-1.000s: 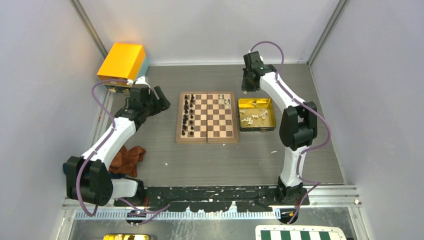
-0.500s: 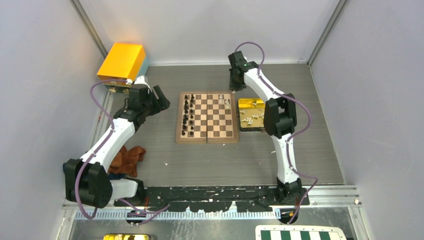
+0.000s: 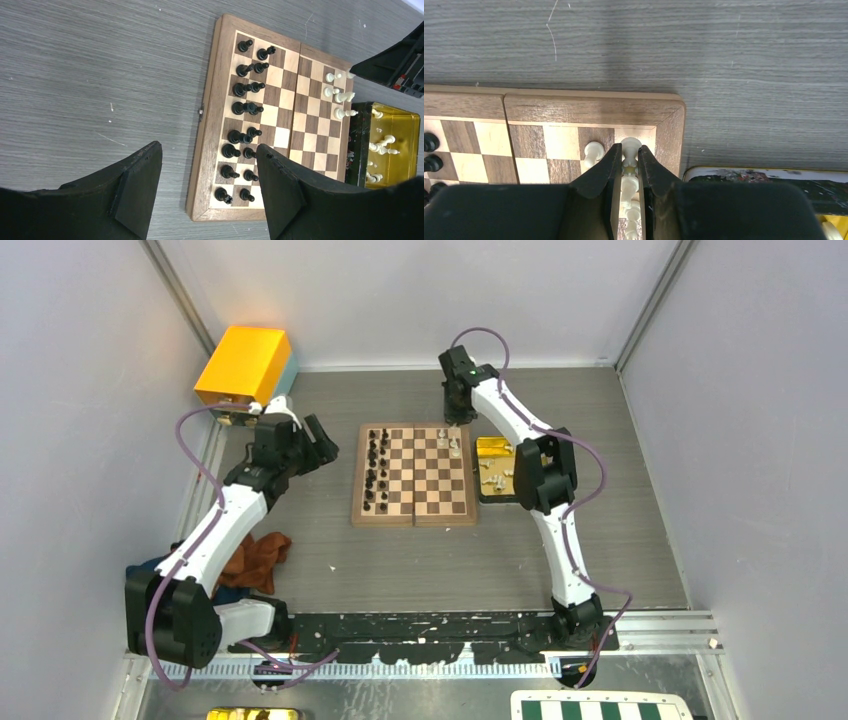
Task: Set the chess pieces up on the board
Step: Place the chess piece on the chessboard.
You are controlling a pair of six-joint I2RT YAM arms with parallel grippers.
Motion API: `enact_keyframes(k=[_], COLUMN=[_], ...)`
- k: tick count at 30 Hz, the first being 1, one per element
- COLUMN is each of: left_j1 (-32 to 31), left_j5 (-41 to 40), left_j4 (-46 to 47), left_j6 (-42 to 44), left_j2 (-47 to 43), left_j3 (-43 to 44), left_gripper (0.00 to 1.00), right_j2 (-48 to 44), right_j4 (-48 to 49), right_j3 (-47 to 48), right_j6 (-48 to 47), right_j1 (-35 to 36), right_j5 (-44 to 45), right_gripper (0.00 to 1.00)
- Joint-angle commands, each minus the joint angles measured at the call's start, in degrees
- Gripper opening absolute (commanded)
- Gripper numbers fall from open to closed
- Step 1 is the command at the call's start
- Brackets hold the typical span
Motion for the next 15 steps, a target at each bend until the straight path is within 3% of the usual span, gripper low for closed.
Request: enact_keyframes(k=[1,15], left_j1=[-0.3,-0.3], left_j5=[-0.2,-0.3], left_j4=[2.5,3.1], left_j6=[0.1,-0.2], left_j2=[-2.2,-2.6], left_j3=[-0.3,-1.5], left_gripper=[0.7,0.7], right_j2=[0.2,1.8], right_j4=[-0.8,-1.8], right_j3=[2.7,3.6], right_j6=[-0.7,-1.1], right_j1=[0.5,0.9], right_j5=[0.4,0.4], right_gripper=[0.07,0.07])
